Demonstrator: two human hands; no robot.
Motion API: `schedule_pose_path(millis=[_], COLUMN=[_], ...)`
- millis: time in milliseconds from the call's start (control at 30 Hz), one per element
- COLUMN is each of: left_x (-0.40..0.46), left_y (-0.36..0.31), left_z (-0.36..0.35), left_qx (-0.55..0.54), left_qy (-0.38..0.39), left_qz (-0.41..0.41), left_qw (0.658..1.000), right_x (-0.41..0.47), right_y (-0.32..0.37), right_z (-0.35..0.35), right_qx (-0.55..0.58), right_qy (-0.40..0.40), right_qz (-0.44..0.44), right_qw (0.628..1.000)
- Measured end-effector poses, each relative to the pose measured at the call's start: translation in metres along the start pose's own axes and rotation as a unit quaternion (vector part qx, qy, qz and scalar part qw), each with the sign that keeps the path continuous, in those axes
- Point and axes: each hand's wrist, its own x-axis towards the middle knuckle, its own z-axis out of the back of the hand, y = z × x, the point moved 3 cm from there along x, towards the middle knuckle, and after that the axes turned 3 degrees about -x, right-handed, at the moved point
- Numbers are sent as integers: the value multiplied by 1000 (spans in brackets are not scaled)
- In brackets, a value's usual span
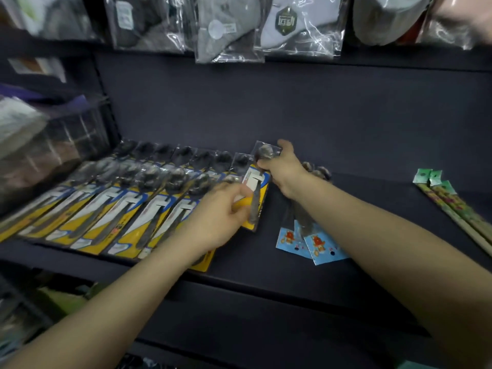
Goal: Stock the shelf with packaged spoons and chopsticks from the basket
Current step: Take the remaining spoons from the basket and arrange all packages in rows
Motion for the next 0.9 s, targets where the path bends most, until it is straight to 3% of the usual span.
schedule_pose_path(millis=[100, 267, 400, 533, 600, 667, 733, 800, 900], left_x=[-11, -24, -24, -25, -25, -23, -19, -15, -10], left_y=[1, 16, 24, 29, 29, 28, 26, 24, 13], left_z=[6, 24, 29, 29, 29, 29, 29, 28, 25], left_qx=[149, 227, 240, 251, 261, 263, 262, 261, 223], left_qy=[15, 119, 136, 136, 138, 142, 142, 143, 119], left_qz=[-70, -124, -151, -168, -179, -188, -191, -185, -191], left_qw=[986, 959, 949, 944, 939, 936, 935, 937, 948], right_x=[13, 17, 10, -26, -46, -49, -47, -46, -39], right_y=[-3, -7, -6, -13, -24, -32, -31, -21, -5], right_z=[0, -5, -7, -8, -8, -8, -11, -10, 25], right_qx=[-123, -344, -466, -563, -600, -631, -637, -601, -541], right_qy=[-46, -17, -20, 128, 218, 228, 215, 209, 72], right_qz=[38, 78, 91, 172, 142, 117, 120, 124, 141], right_qw=[991, 936, 880, 798, 757, 732, 730, 762, 826])
